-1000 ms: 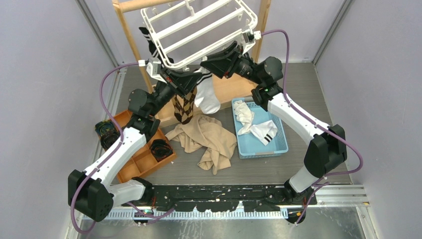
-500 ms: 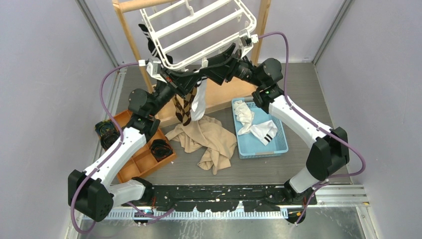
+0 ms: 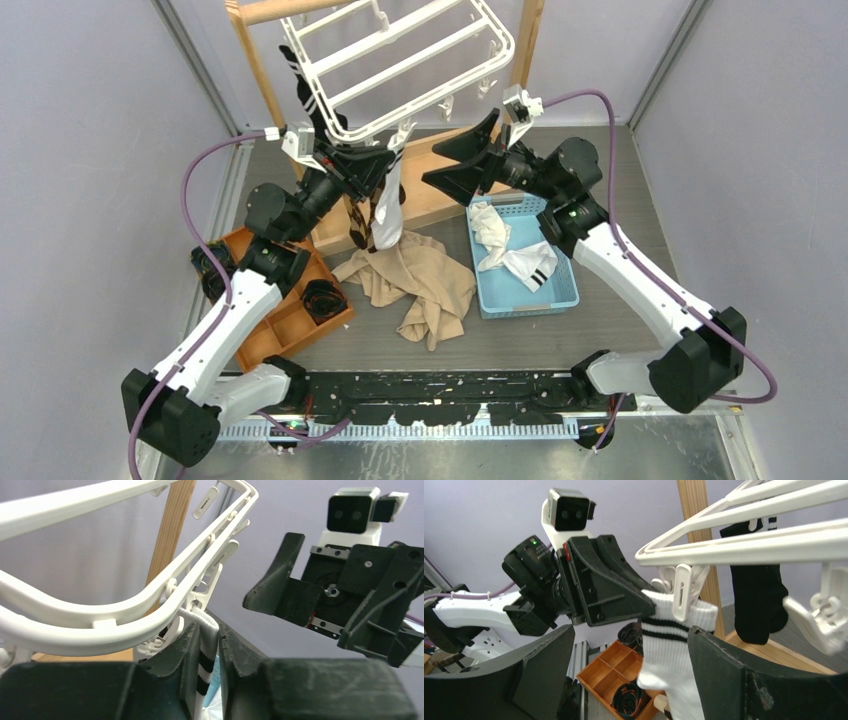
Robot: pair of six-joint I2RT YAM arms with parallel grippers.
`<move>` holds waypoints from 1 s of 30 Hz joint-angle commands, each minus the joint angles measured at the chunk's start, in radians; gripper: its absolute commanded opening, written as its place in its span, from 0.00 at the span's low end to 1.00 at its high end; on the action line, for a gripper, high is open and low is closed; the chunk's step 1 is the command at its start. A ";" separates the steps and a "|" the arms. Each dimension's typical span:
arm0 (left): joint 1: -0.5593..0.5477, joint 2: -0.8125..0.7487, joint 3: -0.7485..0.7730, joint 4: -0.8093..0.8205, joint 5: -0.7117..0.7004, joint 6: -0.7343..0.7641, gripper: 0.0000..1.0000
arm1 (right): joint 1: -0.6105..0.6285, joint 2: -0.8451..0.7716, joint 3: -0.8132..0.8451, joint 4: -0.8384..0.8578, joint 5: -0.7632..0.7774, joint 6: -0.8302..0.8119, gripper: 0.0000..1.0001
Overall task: Clip the socks to the hanger
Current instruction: Clamp the sock onto the hanger.
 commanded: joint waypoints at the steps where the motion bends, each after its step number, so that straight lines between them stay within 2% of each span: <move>1: 0.005 -0.052 0.043 -0.058 -0.040 0.044 0.30 | -0.019 -0.111 -0.061 -0.107 0.008 -0.092 0.91; 4: 0.005 -0.077 0.043 -0.100 -0.055 0.063 0.34 | -0.047 -0.186 -0.123 -0.185 0.037 -0.130 0.92; 13: 0.005 -0.169 0.048 -0.249 -0.083 0.120 0.39 | -0.167 -0.405 -0.318 -0.442 0.163 -0.212 0.92; 20: 0.005 -0.254 0.025 -0.333 -0.058 0.095 0.51 | -0.184 -0.510 -0.400 -0.671 0.281 -0.272 0.92; 25: 0.005 -0.340 -0.052 -0.367 -0.042 0.034 0.61 | -0.184 -0.516 -0.394 -0.910 0.408 -0.390 0.92; 30: 0.005 -0.458 -0.173 -0.400 -0.048 -0.011 0.67 | -0.184 -0.411 -0.308 -1.144 0.539 -0.534 0.91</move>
